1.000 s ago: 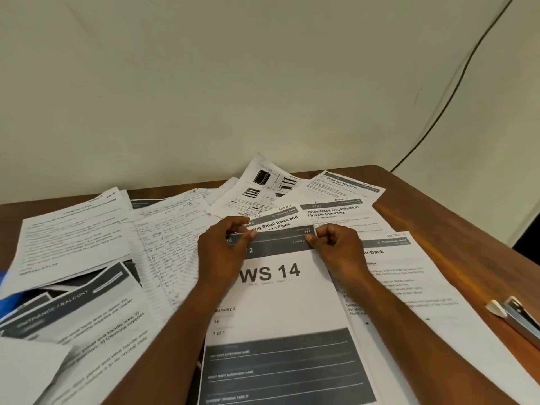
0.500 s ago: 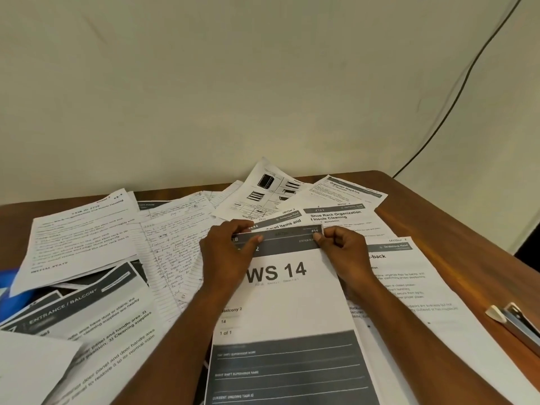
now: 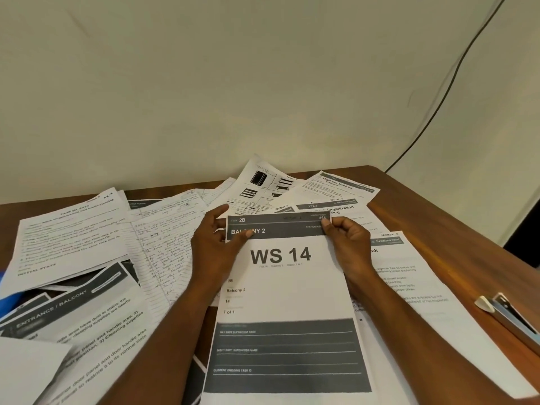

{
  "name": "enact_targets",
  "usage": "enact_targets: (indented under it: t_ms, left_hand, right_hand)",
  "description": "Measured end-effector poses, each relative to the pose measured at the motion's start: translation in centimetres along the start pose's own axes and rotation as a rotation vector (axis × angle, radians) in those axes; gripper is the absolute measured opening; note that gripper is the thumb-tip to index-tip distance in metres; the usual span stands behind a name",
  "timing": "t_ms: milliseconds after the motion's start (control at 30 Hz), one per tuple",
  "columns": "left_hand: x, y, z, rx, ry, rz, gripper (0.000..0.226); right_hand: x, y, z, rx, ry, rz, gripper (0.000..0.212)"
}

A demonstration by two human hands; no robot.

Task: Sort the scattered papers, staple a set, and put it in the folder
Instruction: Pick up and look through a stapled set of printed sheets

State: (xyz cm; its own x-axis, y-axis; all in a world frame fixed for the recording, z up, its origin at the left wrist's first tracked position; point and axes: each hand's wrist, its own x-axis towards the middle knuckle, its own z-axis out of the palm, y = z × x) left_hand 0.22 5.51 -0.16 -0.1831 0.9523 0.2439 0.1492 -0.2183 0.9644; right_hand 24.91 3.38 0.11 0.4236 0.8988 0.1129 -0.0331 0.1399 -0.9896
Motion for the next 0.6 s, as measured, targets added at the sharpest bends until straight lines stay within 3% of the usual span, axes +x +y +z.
enact_targets:
  t_ms: [267, 467, 600]
  left_hand:
    - [0.1, -0.6, 0.3, 0.033, 0.016, 0.051, 0.062]
    - [-0.2, -0.6, 0.8, 0.238, 0.14, 0.146, 0.059]
    - [-0.9, 0.2, 1.2, 0.529, 0.188, 0.319, 0.068]
  right_hand:
    - [-0.5, -0.2, 0.5, 0.063, -0.009, 0.031, 0.014]
    - [-0.8, 0.1, 0.6, -0.025, -0.053, -0.041, 0.004]
    - [-0.7, 0.4, 0.6, -0.067, -0.052, -0.085, 0.006]
